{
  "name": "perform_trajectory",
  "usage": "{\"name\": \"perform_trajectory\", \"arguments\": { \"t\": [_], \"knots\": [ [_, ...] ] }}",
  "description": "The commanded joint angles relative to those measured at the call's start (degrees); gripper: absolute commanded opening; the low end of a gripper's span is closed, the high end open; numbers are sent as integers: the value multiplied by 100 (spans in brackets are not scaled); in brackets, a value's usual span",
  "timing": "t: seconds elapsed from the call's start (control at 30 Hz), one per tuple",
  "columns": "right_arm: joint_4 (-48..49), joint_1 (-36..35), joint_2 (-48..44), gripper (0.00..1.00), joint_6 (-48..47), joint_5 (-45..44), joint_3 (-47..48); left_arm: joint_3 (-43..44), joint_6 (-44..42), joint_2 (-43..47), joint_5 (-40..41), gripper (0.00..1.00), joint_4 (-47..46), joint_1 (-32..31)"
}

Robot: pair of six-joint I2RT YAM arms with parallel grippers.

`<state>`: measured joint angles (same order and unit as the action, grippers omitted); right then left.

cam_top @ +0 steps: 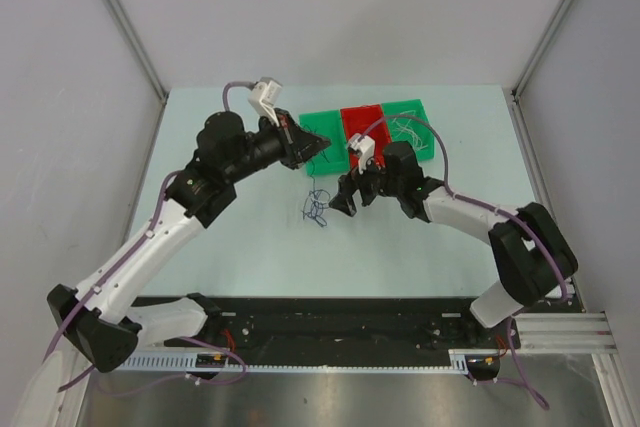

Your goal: Untangle the cables

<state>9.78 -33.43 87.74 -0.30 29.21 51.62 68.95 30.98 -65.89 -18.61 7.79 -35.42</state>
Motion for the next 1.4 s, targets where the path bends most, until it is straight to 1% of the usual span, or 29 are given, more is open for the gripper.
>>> {"name": "perform_trajectory", "arguments": {
  "t": [0.0,0.07,0.13,0.17,0.23,0.27,0.33,0.37,0.4,0.43,0.5,0.53,0.57,0.6,0.63,0.67,0.73,0.77,0.8,0.83,0.87,0.9,0.93,1.0,1.07,1.17,1.27,1.3,1.37],
  "knots": [
    [664,144,566,100,-690,408,-37,-118,-119,427,138,0,-225,-44],
    [867,187,778,98,-796,751,-37,-180,-119,515,243,1,-225,-44],
    [1244,284,1025,93,-657,1024,-20,-267,-145,577,331,0,-217,-44],
    [1359,311,1086,75,-534,1112,-20,-294,-154,612,488,0,-225,-44],
    [1448,320,1131,53,-419,1104,-20,-356,-180,656,648,0,-190,-27],
    [1448,320,1113,34,-375,1052,-20,-364,-198,717,848,0,-164,-18],
    [1343,407,1008,20,-200,964,-20,-417,-276,779,1113,0,-85,8],
    [1299,477,938,6,-86,824,-20,-435,-303,849,1314,0,-33,35],
    [1185,565,877,0,37,753,-20,-409,-303,876,1690,0,159,79],
    [1080,809,772,0,491,666,-29,-374,-303,893,1842,1,300,227],
    [764,1092,316,0,802,210,-133,-382,-260,902,2482,0,695,482],
    [649,1389,113,0,1107,-71,-273,-399,-190,902,2616,0,810,831],
    [491,1557,-306,0,1258,-674,-327,-443,-102,876,2730,0,925,1061],
    [81,1759,-493,0,1434,-924,-354,-592,-14,858,2862,1,1109,1307],
    [-106,2039,-687,0,1801,-1109,-389,-680,152,841,2828,0,1163,1840],
    [-265,2573,-906,0,1927,-1241,-502,-777,249,832,2758,0,1250,2115],
    [-713,3226,-1530,0,2164,-1400,-652,-1049,435,849,2775,0,1409,2756],
    [-958,3812,-1732,0,2270,-1470,-757,-1120,478,850,2836,0,1479,2916],
    [-1178,4061,-2109,0,2340,-1584,-793,-1216,557,850,2880,0,1610,3057],
    [-1337,4273,-2260,0,2428,-1768,-811,-1261,575,850,2994,1,1638,3285],
    [-1547,4710,-2384,0,2516,-1813,-811,-1296,593,850,3047,0,1664,3357],
    [-1602,4871,-2646,0,2526,-1805,-820,-1305,593,841,3056,0,1742,3523],
    [-1637,5038,-2744,0,2508,-1727,-820,-1296,602,797,3083,0,1778,3524],
    [-1672,5275,-2946,0,2508,-1639,-820,-1270,619,762,3083,0,1848,3831],
    [-1542,5277,-3123,0,2421,-1305,-820,-1270,628,762,3013,0,1849,3876],
    [-1287,5023,-3158,0,2227,-699,-820,-1243,558,709,2672,1,1840,3867],
    [-1041,4452,-3220,0,1972,-382,-802,-1200,383,656,2258,0,1831,3858],
    [-1040,4294,-3237,0,1920,-338,-776,-1191,260,630,1909,0,1814,3850],
    [-1048,3723,-3281,0,1779,-232,-679,-1199,119,612,1476,0,1779,3762]
  ]
}}
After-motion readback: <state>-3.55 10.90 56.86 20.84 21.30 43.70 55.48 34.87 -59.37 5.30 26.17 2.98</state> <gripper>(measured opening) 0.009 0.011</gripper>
